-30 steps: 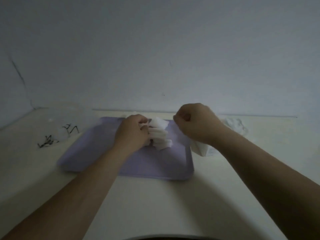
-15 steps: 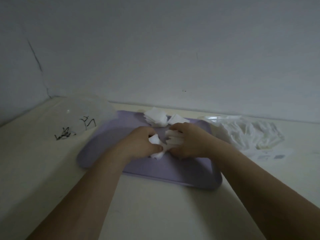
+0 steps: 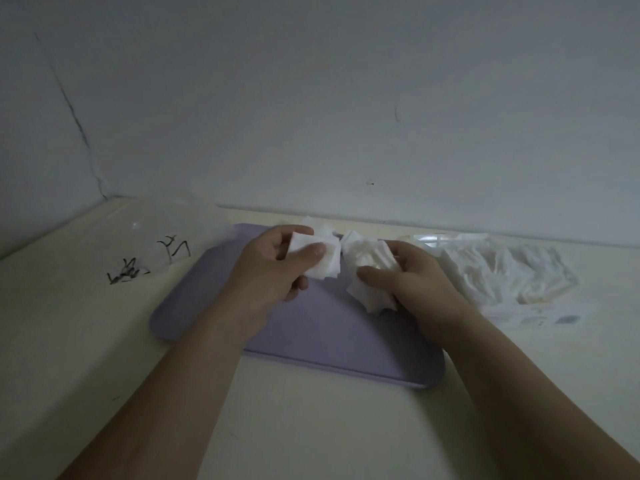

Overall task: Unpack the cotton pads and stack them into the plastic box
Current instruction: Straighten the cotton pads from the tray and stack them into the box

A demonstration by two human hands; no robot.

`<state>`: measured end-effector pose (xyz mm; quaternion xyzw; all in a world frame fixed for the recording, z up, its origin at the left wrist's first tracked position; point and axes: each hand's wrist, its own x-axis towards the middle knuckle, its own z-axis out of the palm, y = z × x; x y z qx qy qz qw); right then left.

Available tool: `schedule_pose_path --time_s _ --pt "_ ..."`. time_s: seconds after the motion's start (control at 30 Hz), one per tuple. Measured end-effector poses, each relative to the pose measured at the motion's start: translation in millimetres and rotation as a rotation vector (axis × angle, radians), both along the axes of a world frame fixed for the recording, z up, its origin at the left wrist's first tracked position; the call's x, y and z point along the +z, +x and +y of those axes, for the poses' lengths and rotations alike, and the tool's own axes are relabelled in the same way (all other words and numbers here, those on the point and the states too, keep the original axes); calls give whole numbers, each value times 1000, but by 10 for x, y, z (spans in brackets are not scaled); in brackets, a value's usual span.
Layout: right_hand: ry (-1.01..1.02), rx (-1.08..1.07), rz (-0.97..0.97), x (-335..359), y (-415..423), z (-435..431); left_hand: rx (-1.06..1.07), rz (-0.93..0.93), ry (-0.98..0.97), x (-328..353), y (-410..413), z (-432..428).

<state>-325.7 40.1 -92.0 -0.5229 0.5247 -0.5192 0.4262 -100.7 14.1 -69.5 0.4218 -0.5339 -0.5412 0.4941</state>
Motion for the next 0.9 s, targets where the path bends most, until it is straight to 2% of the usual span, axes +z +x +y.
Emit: schedule_pose_path --time_s 0.1,0.27,0.4,0.5,0.67,0.83,0.9 --pt "4 5 -15 31 21 36 -67 63 -37 -27 -27 -6" --pt "-24 27 -96 85 107 99 -101 -10 -59 -105 -62 15" --pt "-88 28 -7 174 116 192 -67 -171 -194 -111 -45 10" --pt "-116 70 24 214 127 236 -193 -139 -180 -104 -53 43" --pt "-163 -12 189 241 94 248 -196 -251 -226 -81 -71 91" --pt "-178 -28 199 273 90 257 -174 -172 -137 -61 21 42" --pt "-163 -83 216 243 81 234 -98 -132 -116 -47 63 13"
